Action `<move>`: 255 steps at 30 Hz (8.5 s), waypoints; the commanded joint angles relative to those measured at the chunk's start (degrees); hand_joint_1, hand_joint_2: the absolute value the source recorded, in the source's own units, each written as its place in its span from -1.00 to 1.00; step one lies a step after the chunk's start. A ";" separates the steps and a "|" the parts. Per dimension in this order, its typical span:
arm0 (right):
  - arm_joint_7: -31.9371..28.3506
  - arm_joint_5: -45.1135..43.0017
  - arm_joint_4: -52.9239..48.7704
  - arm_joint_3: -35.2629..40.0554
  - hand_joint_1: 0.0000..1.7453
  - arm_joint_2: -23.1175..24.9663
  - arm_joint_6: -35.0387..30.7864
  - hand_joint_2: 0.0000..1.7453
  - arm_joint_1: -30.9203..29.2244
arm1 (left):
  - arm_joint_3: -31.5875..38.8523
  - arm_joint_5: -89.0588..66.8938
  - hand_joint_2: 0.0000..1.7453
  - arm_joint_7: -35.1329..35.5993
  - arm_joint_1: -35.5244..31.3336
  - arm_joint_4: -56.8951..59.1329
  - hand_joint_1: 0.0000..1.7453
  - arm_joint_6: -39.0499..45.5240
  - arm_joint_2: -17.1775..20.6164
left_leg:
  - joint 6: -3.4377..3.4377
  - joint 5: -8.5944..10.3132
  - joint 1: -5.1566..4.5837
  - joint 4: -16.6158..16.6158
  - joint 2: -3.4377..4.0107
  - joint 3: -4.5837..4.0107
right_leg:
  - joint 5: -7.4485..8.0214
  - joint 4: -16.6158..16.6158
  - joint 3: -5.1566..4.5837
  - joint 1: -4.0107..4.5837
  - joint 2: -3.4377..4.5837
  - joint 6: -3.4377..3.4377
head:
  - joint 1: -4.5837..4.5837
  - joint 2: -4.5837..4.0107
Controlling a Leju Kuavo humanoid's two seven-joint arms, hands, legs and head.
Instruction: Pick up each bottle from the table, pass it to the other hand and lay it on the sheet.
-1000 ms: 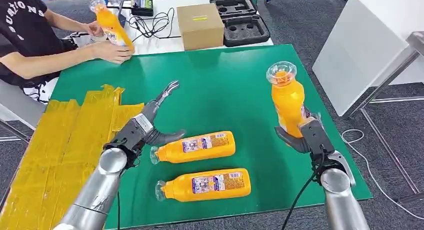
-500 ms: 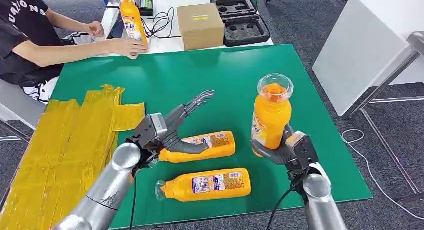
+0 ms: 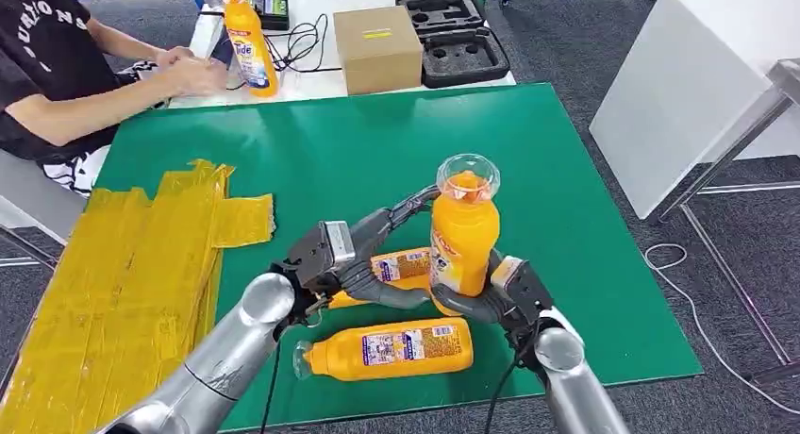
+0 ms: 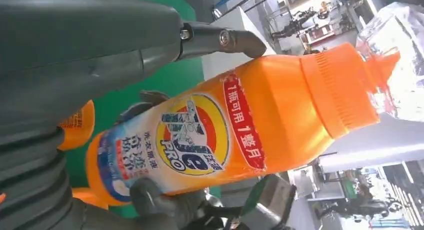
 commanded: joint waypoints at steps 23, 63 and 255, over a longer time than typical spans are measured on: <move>0.70 16.20 7.55 12.66 1.00 6.54 -32.83 1.00 -7.26 | -1.62 4.09 1.00 1.38 1.05 -0.09 -1.00 4.89 0.84 | -0.07 -0.06 0.04 0.02 0.07 0.08 | -0.03 0.01 0.06 0.04 0.10 -0.09 | 0.00 0.00; 0.68 -5.34 16.18 24.95 1.00 7.37 -7.33 1.00 -11.63 | 1.62 9.37 1.00 0.71 1.74 1.35 -1.00 6.02 0.50 | -0.14 -0.10 0.12 0.04 -0.02 0.21 | -0.09 -0.03 0.23 0.11 0.04 -0.15 | 0.00 0.00; 22.08 54.03 -2.47 21.49 -1.00 -10.58 -19.68 1.00 -10.95 | 14.85 -23.71 1.00 -8.25 11.18 -15.17 -1.00 29.17 3.16 | -0.25 0.04 0.11 -0.02 0.23 -0.06 | 0.06 -0.05 -0.13 0.16 0.25 -0.06 | 0.00 0.00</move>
